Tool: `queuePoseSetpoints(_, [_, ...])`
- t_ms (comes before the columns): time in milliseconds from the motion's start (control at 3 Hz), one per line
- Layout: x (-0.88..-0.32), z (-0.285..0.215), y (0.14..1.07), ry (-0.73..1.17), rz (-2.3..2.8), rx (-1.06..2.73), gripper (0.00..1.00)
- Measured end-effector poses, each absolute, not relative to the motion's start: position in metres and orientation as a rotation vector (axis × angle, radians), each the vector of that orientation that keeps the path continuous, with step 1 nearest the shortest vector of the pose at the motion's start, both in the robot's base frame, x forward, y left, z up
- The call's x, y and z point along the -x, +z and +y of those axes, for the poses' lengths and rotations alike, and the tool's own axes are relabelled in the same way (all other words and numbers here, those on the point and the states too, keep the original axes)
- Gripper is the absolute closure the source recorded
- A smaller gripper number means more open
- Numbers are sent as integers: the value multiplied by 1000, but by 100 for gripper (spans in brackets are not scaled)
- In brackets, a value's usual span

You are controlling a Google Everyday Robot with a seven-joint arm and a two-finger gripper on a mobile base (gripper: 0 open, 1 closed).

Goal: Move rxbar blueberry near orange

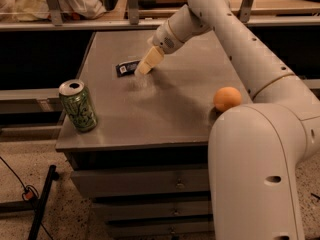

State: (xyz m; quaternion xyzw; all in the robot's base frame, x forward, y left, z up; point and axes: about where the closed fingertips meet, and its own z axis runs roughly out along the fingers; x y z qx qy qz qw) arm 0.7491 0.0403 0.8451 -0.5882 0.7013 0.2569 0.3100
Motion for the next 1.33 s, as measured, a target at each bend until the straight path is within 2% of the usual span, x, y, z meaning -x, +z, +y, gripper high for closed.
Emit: queuePoseSetpoints(1333, [-755, 43, 837, 710, 1816, 1494, 0])
